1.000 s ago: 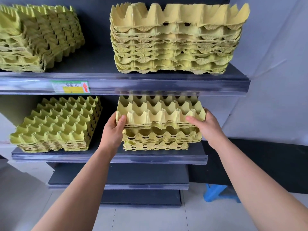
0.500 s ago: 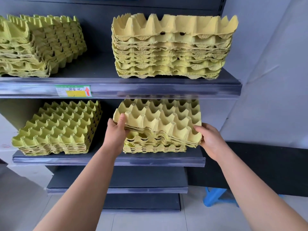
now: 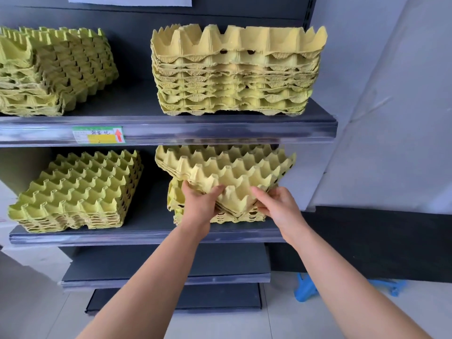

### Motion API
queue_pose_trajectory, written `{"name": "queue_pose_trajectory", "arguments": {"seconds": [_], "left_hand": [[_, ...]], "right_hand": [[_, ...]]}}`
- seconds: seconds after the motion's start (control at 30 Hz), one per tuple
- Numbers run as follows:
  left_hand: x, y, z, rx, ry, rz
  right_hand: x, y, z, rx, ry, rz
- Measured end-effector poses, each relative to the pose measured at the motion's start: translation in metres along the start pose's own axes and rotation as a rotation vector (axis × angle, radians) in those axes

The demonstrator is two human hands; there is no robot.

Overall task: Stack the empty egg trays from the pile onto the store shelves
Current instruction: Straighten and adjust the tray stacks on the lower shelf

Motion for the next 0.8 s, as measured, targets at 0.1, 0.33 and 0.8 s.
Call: {"name": "queue_pose_trajectory", "arguments": {"seconds": [0.1, 0.33, 0.8], "left_hand": [[0.002, 0.014, 0.014, 0.051, -0.060, -0.005], [0.015, 0.041, 0.045, 0.118, -0.046, -0.135], [0.058, 0.065, 0.067, 0.175, 0.009, -0.123]], "right_hand": [[0.014, 0.026, 0.006, -0.001, -0.088, 0.110], [0.053, 0.062, 0.004, 0.156, -0.162, 0.225], [0.069, 0.035, 0.023, -0.007, -0.189, 0.173]]}}
Point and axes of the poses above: each hand's wrist, its own x-axis towards the middle knuckle, its own y-axis out of the back of the hand, z = x × y, the point moved 6 cm from there along x, towards the middle knuckle, and after that the axes turned 9 degrees about y, right-handed, at the moved point
